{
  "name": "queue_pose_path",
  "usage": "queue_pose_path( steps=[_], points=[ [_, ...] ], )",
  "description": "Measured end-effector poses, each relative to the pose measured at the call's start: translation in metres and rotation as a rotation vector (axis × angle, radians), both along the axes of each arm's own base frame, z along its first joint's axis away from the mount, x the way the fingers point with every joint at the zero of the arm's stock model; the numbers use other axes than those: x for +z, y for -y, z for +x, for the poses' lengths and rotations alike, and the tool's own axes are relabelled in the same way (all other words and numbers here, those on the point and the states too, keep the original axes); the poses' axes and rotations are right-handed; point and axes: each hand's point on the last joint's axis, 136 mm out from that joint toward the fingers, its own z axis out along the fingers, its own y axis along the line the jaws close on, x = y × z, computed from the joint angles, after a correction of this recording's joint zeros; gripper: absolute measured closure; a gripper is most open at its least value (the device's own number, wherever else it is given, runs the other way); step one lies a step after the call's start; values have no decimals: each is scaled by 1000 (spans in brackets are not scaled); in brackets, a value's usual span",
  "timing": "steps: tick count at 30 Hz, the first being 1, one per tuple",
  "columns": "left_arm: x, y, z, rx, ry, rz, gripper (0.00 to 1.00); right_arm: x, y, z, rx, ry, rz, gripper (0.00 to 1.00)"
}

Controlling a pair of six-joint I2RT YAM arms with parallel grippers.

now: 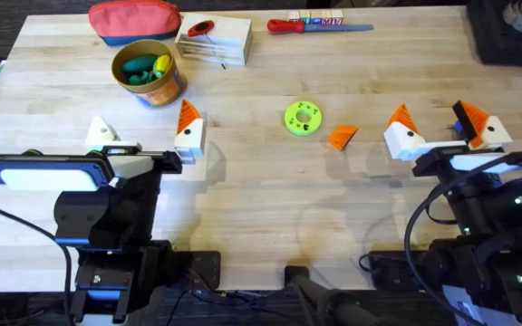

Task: Pick up the gripper from the table and insert it into the empty holder that is missing its gripper. Then pick up a screw, insert it into the mounting hole, and use the screwdriver to tighten it. Finally, clean up the table by picking up the vegetable and placing it into the bucket.

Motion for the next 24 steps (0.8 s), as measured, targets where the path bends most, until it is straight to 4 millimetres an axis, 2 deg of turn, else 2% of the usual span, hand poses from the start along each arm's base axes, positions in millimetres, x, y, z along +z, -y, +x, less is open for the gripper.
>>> queue_pose_path(
  steps=[12,16,18,20,24],
  points=[
    [0,-7,0,38,0,30,15,-1,0,0,-1,-4,-1,10],
    [-5,-11,-3,65,-50,17,16,-2,0,-6,0,-70,5,10],
    [2,-15,-7,87,-77,-1,16,-3,0,-11,2,-137,9,10],
    [19,-17,-13,102,-88,-17,16,2,-1,-18,1,-205,12,10],
    [52,-21,-26,128,-163,-40,15,32,-1,-29,2,-304,16,10]
  ],
)
